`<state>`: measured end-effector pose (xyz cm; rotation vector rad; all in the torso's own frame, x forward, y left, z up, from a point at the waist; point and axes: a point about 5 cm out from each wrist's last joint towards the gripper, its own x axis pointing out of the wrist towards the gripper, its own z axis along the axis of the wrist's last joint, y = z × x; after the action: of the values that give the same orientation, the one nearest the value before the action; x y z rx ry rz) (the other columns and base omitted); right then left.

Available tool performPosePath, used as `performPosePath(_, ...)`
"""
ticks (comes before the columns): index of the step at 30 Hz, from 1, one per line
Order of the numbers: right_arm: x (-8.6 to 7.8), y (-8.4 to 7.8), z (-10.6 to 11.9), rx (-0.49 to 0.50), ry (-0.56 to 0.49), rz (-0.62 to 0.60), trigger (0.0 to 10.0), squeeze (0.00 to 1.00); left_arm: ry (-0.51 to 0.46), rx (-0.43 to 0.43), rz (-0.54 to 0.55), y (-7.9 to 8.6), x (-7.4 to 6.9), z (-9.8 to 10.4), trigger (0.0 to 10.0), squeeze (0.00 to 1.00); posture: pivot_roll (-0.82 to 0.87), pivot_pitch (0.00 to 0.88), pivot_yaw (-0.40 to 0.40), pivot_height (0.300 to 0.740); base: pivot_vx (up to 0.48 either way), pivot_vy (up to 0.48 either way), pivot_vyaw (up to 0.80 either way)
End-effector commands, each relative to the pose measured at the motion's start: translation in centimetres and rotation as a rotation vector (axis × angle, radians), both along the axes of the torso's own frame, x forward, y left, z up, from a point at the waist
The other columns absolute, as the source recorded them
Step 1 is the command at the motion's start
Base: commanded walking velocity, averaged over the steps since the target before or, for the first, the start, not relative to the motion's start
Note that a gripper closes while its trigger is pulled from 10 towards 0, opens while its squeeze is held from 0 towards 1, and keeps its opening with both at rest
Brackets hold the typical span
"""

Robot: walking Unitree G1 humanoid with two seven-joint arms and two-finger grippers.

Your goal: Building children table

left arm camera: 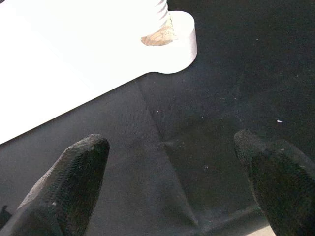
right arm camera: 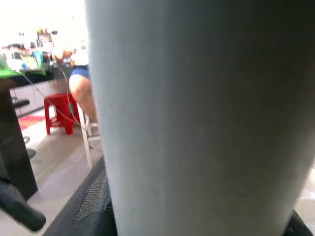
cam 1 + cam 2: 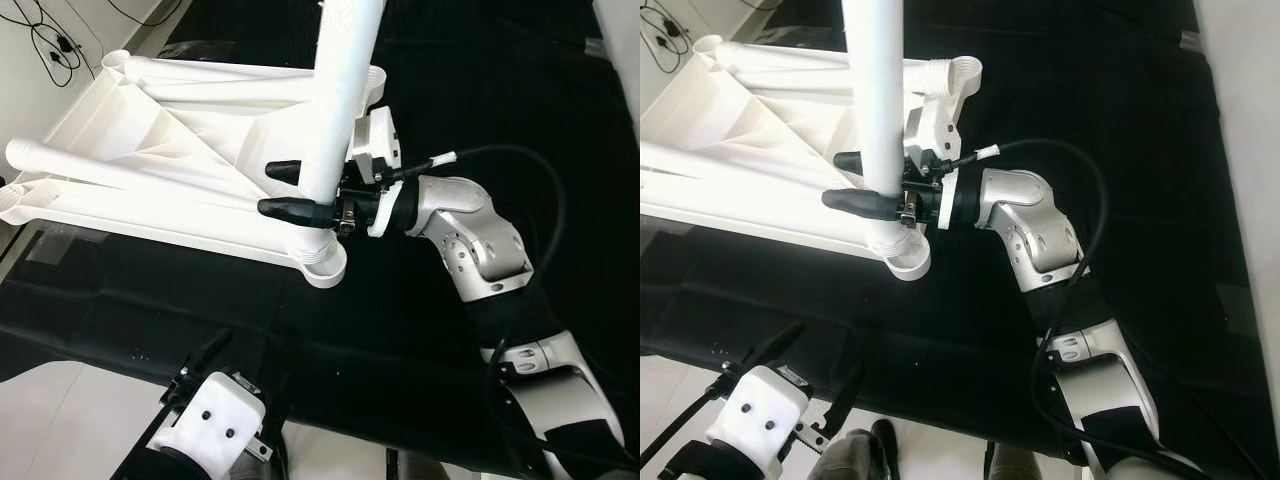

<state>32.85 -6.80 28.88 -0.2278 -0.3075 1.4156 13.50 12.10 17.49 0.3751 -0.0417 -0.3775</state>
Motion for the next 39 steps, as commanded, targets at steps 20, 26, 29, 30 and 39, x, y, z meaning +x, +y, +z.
performPosePath(20,1.9,-1.1,0.5,0.085,0.004,-0.249,10.0,0.00,0.010,0.025,0.099,1.0,1.3,-0.8,10.0,0.00,0.08,0.341,0.047,0.740,0.000,0.312,0.00)
performPosePath(26,3.3,-1.9,1.1,0.189,0.059,-0.428,10.0,0.00,-0.001,0.036,0.126,1.3,1.9,-0.8,10.0,0.00,0.08,0.333,0.045,0.740,0.000,0.000,0.00)
performPosePath(29,3.5,-2.0,1.2,0.207,0.073,-0.457,10.0,0.00,-0.003,0.040,0.132,1.4,2.1,-0.9,10.0,0.00,0.08,0.331,0.044,0.740,0.000,0.000,-0.53)
performPosePath(30,3.7,-2.4,1.5,0.242,0.091,-0.468,10.0,0.00,-0.002,0.042,0.137,1.5,2.2,-1.0,10.0,0.00,0.08,0.326,0.044,0.740,0.000,0.000,-0.80)
performPosePath(39,3.8,-3.1,3.0,0.293,0.083,-0.454,10.0,0.00,0.003,0.051,0.138,1.4,2.8,-1.5,10.0,0.00,0.07,0.309,0.038,0.740,0.000,0.000,-0.80)
